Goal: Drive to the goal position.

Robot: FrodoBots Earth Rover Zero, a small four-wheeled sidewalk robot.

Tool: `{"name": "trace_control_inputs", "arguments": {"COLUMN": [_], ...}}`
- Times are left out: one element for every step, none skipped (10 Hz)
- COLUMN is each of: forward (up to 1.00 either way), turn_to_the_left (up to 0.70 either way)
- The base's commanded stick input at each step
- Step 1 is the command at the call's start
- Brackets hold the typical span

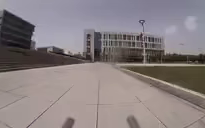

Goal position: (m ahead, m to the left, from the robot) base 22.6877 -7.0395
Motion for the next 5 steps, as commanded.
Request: {"name": "trace_control_inputs", "arguments": {"forward": [0.7, 0.7, 0.7, 0.7, 0.7], "turn_to_the_left": [0.0, 0.0, 0.0, 0.0, 0.0]}}
